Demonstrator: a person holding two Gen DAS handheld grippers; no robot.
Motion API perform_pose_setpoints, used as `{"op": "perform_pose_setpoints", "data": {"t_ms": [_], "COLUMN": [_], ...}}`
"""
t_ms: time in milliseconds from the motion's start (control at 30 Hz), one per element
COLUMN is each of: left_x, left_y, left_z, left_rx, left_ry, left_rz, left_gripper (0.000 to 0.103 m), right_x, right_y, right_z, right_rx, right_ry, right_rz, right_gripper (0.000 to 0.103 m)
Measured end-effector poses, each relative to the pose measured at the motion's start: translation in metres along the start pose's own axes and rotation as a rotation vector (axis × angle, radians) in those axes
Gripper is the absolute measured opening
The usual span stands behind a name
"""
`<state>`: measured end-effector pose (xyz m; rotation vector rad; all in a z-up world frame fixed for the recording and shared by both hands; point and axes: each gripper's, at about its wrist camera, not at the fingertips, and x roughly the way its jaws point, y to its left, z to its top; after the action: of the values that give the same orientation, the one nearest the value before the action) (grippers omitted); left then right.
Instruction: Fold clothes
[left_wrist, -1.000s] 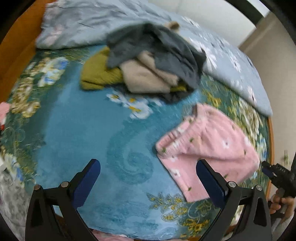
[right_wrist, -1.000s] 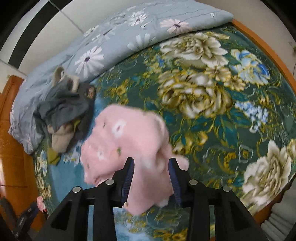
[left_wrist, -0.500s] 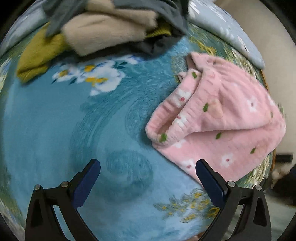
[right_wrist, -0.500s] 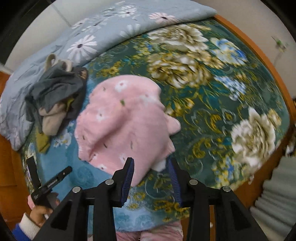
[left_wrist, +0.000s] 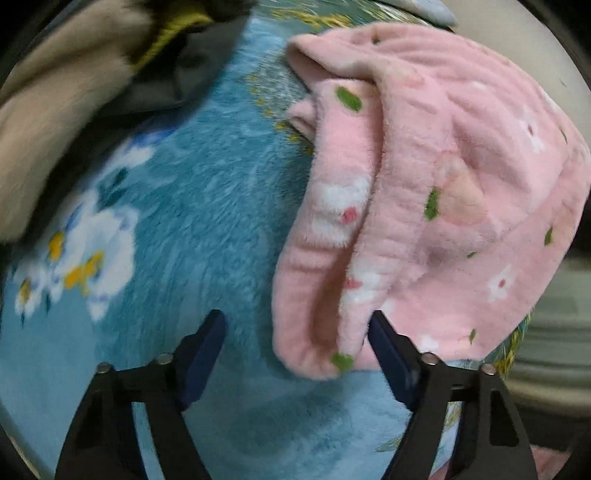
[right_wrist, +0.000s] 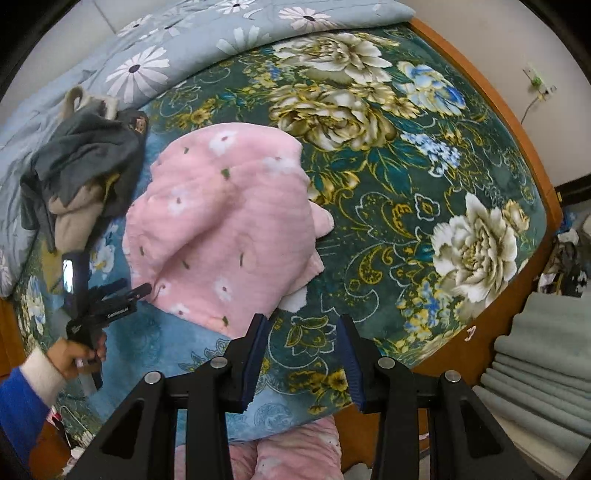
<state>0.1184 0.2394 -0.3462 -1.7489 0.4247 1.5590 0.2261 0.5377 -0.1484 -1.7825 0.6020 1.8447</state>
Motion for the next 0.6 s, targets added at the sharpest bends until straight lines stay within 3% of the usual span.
{"op": "perform_pose_setpoints", "data": {"t_ms": [33, 100, 200, 400, 600], "left_x": [0.002, 0.002, 0.0, -0.032, -0.101], "left_y": [0.001, 0.004, 0.009, 0.018, 0.047], "left_z": [0.003, 0.006, 0.008, -0.013, -0.076], "left_rx": [0.01, -0.015, -0.081, -0.263, -0.496], "left_ry": [0.006, 0.014, 0.018, -0.069, -0.241], "left_rz": [-0.011, -0.047, -0.099, -0.161, -0.189], "left_gripper": [0.063, 0.041, 0.016, 0.012, 0.011], "right_x": [0.001, 0.004, 0.007, 0.007, 0.005], "right_y": [0.002, 0.007, 0.014, 0.029, 0.042], "right_z": [0.002, 0.005, 0.009, 0.016, 0.01], "right_rx": [-0.004, -0.013, -0.026, -0.057, -0.06], "right_ry": [0.004, 0.014, 0.021, 0.002, -0.02], "right_rz": [-0.002, -0.003, 0.004, 0.044, 0.104], "right_gripper": [0.042, 0.042, 0.042, 0.042, 0.042]}}
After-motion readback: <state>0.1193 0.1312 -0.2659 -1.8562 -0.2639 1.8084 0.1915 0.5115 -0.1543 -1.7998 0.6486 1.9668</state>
